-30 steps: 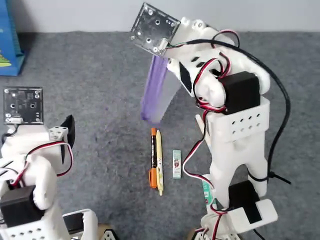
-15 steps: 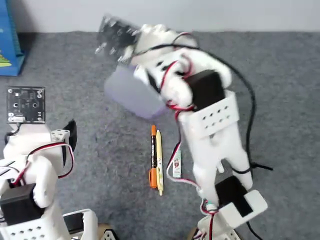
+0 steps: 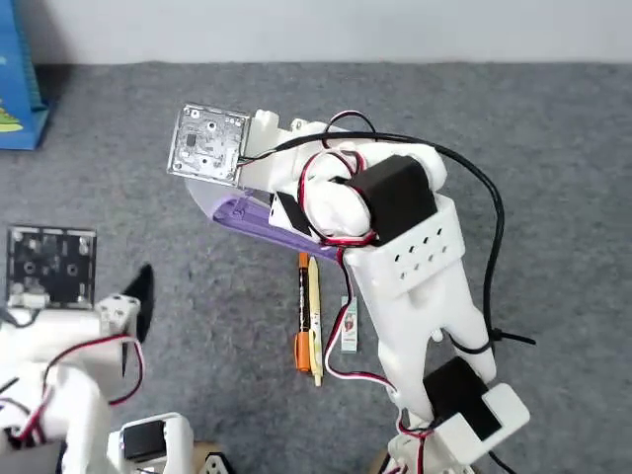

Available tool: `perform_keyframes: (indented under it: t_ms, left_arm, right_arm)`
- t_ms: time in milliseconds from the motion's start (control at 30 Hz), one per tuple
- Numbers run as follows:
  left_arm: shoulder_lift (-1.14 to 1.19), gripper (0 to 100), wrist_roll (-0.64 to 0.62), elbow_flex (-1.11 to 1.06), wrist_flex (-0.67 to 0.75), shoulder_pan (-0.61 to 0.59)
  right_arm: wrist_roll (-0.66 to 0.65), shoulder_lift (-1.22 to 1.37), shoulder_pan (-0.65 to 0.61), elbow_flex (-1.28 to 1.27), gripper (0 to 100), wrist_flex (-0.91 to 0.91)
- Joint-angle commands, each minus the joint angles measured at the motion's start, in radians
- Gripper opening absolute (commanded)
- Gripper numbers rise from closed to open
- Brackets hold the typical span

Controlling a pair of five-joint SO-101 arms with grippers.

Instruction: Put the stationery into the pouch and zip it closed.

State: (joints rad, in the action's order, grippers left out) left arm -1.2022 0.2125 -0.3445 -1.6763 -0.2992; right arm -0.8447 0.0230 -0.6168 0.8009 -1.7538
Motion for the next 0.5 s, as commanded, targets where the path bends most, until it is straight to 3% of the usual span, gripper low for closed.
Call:
perform_keyframes:
  t_ms: [0, 467]
  left_arm:
    - [0.012, 30, 0.011, 0.047, -0.026, 0.075]
    - [0.161, 30, -0.250, 0.050, 0.195, 0.127]
  right_arm:
    - [0.009, -0.058, -0.007, 0.003, 0.8, -0.039]
    - [0.224, -0.111, -0.005, 0.003, 0.8, -0.039]
